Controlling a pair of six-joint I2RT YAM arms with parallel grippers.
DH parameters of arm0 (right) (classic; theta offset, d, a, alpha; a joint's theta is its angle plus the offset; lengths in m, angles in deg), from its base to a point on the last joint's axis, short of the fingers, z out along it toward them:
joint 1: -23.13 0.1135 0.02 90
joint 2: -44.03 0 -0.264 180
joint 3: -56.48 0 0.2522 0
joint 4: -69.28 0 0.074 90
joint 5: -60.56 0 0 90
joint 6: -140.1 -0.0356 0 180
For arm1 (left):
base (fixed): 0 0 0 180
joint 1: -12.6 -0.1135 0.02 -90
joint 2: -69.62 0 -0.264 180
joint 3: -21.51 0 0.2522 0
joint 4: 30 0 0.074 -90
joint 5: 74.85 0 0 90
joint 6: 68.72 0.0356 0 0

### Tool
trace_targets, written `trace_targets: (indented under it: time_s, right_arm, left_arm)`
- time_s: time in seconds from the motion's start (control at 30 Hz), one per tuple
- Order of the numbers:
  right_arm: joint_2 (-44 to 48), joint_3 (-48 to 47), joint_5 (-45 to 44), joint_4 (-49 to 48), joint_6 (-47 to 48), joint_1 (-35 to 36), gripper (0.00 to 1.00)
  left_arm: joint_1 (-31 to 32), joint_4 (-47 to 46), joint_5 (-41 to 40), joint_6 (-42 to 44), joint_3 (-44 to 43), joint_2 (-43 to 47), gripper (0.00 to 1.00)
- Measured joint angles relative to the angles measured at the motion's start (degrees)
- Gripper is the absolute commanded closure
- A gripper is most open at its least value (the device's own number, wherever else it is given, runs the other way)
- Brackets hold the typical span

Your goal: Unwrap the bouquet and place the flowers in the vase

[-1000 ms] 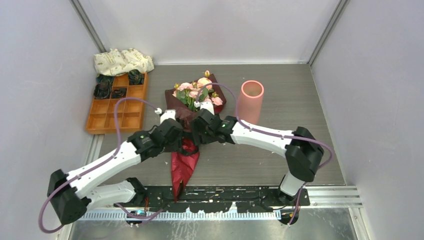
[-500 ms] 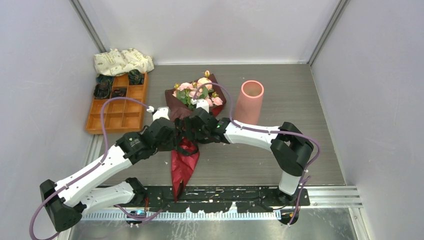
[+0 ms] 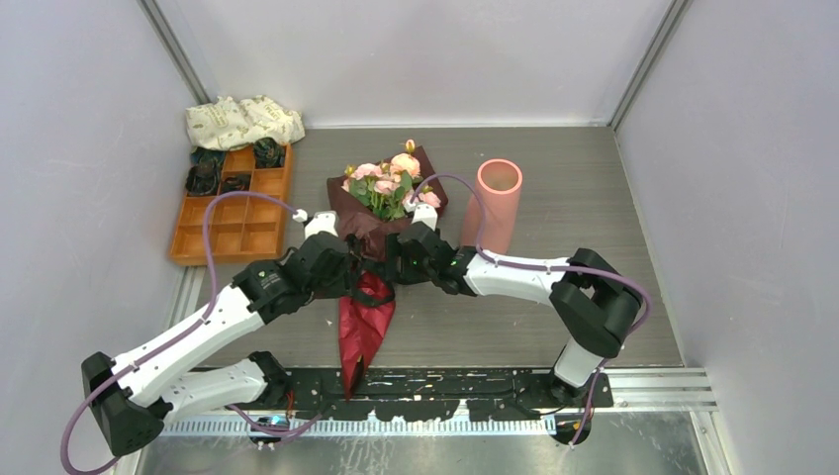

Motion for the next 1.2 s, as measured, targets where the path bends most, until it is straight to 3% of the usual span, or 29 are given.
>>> trace_targets:
  time_s: [0.63, 0.93, 1.2]
  right_arm:
    - [-5.60, 0.57, 5.79, -9.16, -2.78, -0.15, 0.25]
    - [-7.26, 1.62, 8.74, -12.96, -5.55, -0.15, 0.50]
    - [-7.21, 1.77, 9.31, -13.51, -6.58, -0.15, 0.78]
  left_arm:
    - [0.00, -2.62, 1.49, -0.02, 0.00, -4.33, 0.61]
    - [0.00, -6.67, 3.21, -0.02, 0.96, -6.54, 0.62]
    - [0.00, -16.92, 7.50, -0.28, 8.81, -11.34, 0.67]
